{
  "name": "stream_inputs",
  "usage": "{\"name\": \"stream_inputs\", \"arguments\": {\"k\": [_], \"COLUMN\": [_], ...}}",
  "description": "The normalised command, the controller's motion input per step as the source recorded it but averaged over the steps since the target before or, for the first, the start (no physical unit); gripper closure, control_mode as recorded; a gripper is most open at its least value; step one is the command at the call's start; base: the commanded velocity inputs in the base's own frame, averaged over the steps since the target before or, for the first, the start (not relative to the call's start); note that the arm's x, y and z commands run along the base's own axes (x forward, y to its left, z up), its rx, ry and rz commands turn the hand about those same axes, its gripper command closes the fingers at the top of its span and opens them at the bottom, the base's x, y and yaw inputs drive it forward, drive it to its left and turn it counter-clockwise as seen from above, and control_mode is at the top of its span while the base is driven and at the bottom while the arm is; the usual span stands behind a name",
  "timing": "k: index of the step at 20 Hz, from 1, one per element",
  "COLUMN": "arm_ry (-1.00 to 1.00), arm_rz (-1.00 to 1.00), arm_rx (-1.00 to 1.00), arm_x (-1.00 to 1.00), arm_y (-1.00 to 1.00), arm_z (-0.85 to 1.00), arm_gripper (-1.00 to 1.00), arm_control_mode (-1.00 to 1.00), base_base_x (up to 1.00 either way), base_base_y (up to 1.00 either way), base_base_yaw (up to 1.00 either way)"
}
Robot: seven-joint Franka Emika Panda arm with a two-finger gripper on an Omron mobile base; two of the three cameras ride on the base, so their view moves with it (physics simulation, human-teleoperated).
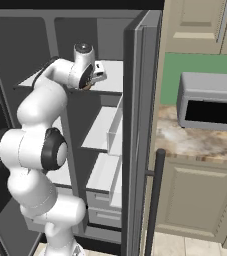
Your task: Take the lemon and tangerine from the fridge shelf and place them in the freezer drawer to begin freezing them.
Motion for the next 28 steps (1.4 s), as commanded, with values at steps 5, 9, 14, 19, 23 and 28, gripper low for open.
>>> {"name": "stream_inputs", "arguments": {"k": [5,9,14,19,23,28], "arm_ry": [-0.16,-0.05,0.06,0.14,0.18,0.0], "arm_rz": [0.03,0.0,0.0,0.0,0.0,0.0], "arm_rx": [0.0,0.02,0.02,0.04,0.04,0.0], "arm_x": [-1.0,-1.0,-0.99,-0.84,-0.8,0.0], "arm_y": [0.01,0.15,0.13,0.01,0.0,0.0], "arm_z": [0.16,0.06,-0.13,-0.35,-0.32,0.0], "arm_gripper": [1.0,1.0,1.0,1.0,1.0,1.0], "arm_control_mode": [-1.0,-1.0,-1.0,-1.0,-1.0,1.0], "base_base_x": [0.0,0.0,0.0,0.0,0.0,-0.86], "base_base_y": [0.0,0.0,0.0,0.0,0.0,0.18], "base_base_yaw": [0.0,0.0,0.0,0.0,0.0,0.0]}}
